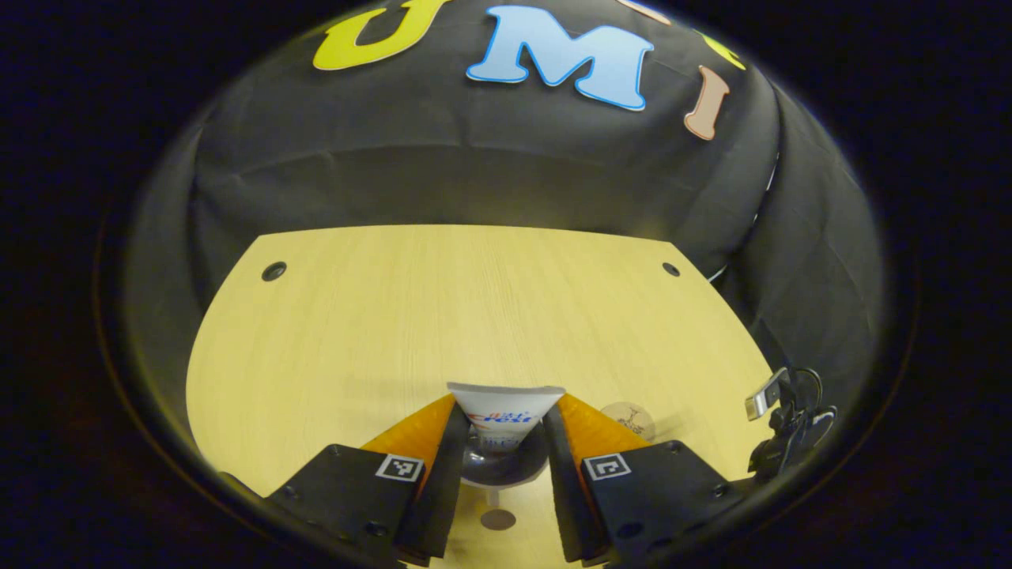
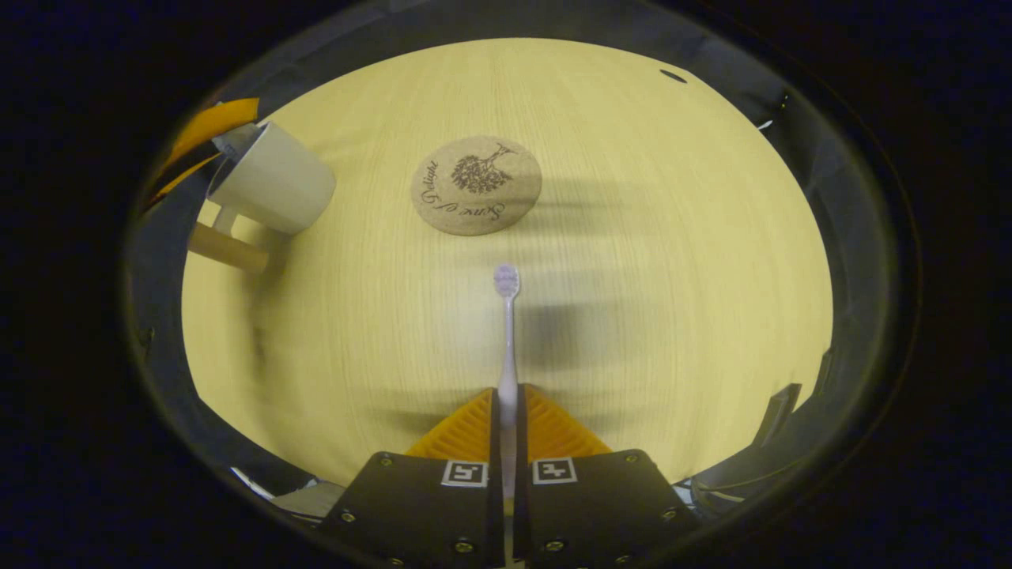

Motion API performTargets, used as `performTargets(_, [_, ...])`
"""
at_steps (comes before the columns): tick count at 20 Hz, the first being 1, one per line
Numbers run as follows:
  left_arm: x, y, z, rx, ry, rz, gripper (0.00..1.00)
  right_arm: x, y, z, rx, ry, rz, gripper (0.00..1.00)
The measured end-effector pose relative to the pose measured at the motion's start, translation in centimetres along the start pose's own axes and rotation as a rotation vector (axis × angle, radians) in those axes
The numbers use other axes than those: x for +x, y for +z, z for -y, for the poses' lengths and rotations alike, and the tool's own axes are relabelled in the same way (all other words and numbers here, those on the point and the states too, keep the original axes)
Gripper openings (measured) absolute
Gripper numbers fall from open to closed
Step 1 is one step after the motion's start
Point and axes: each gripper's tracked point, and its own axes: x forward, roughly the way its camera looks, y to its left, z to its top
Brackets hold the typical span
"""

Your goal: Put the toothbrush and toothpaste on the desktop into the cup, then pick up the cup and place it on the coaster on the desktop.

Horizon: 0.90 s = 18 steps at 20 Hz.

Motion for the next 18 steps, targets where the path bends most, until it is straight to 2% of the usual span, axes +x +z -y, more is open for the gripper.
performTargets(3, [-1.9, -1.0, -0.8, -0.006, -0.036, 0.032, 0.77, -1.1, 1.6, -1.0, 0.048, 0.056, 0.039, 0.06])
performTargets(5, [-3.7, -2.2, -1.7, -0.003, -0.036, 0.049, 0.63, -2.7, 4.3, -2.0, 0.042, 0.079, 0.111, 0.06])
performTargets(6, [-4.7, -2.8, -2.0, -0.005, -0.031, 0.057, 0.77, -3.3, 5.4, -2.6, 0.039, 0.096, 0.143, 0.06])
performTargets(7, [-5.9, -3.0, -2.1, -0.007, -0.028, 0.064, 0.77, -4.2, 6.7, -3.4, 0.033, 0.111, 0.172, 0.06])
performTargets(9, [-7.1, -2.8, -2.2, -0.013, -0.023, 0.080, 0.77, -5.6, 9.1, -4.8, 0.018, 0.139, 0.225, 0.06])
performTargets(10, [-7.7, -2.9, -2.4, -0.014, -0.019, 0.087, 0.70, -6.3, 10.2, -5.6, 0.008, 0.153, 0.249, 0.06])
performTargets(13, [-9.3, -2.5, -2.9, -0.019, -0.009, 0.110, 0.70, -8.4, 13.6, -7.8, -0.020, 0.190, 0.314, 0.06])
performTargets(18, [-12.1, -3.7, -6.1, -0.061, 0.056, 0.123, 0.70, -11.2, 19.1, -11.7, -0.052, 0.244, 0.409, 0.06])
